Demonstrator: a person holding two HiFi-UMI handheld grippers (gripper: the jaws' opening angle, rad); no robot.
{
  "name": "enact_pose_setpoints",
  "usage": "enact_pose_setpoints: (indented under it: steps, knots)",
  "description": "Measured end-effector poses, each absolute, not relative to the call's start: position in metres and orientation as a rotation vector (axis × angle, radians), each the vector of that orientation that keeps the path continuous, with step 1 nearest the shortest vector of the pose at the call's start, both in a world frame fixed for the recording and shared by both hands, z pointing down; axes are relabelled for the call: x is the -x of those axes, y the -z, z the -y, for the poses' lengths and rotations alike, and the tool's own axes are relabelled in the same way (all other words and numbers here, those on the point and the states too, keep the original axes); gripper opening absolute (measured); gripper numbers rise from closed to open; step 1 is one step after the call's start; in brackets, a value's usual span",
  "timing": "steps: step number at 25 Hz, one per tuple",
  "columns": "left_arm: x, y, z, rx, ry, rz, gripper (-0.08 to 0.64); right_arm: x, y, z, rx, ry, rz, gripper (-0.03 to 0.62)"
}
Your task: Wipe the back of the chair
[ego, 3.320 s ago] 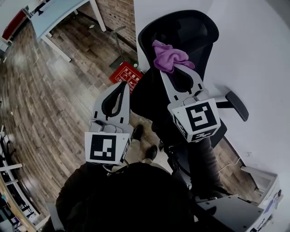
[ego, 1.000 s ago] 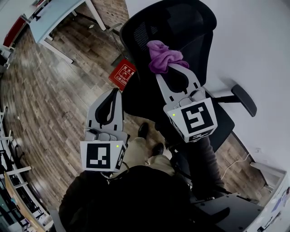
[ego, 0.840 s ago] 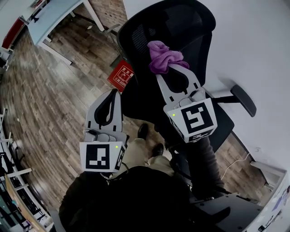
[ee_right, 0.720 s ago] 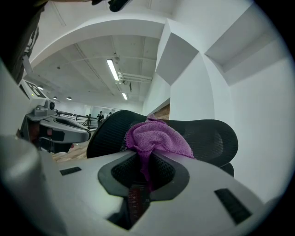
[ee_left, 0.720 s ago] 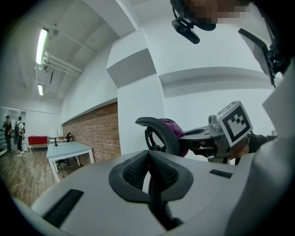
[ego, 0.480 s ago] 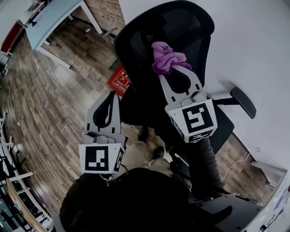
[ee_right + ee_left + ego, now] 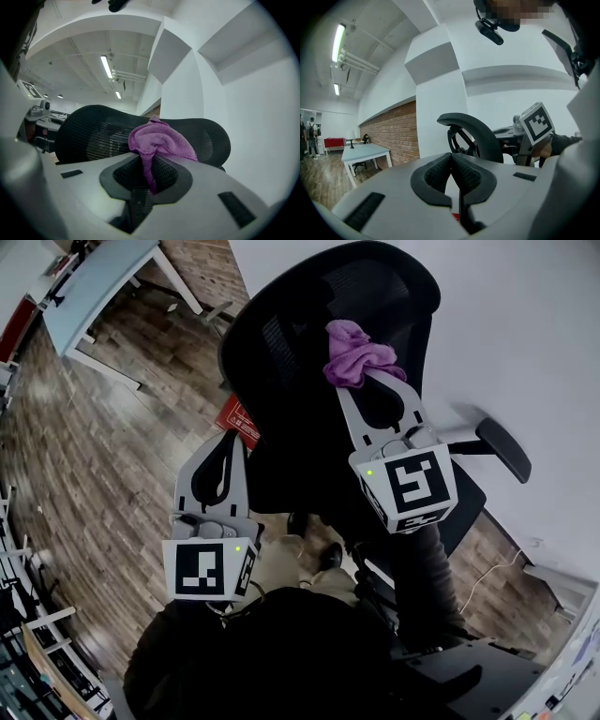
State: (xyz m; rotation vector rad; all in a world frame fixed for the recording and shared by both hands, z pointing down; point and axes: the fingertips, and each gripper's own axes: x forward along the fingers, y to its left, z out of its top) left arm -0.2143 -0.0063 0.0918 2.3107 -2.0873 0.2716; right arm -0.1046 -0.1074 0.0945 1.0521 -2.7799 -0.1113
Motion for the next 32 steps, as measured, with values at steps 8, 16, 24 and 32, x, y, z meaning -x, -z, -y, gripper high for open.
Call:
enact_pose_setpoints:
  steps: [8, 16, 24, 32]
  knots:
    - [0.229, -0.095, 0.029, -2.330, -0.273, 2.055, 0.009, 0.100, -0.094, 0.134, -1.141, 0.110, 2.742, 0.054]
    - [0.226, -0.088, 0.052, -2.353, -0.226, 1.971, 0.009, 0.081, -0.090, 0.160, -1.237, 0.123, 2.695, 0.054]
    - [0.239, -0.079, 0.065, -2.364, -0.215, 1.991, 0.009, 0.067, -0.088, 0.183, -1.339, 0.122, 2.658, 0.052]
    - [0.257, -0.075, 0.080, -2.343, -0.213, 2.022, 0.009, 0.056, -0.084, 0.202, -1.417, 0.144, 2.618, 0.054]
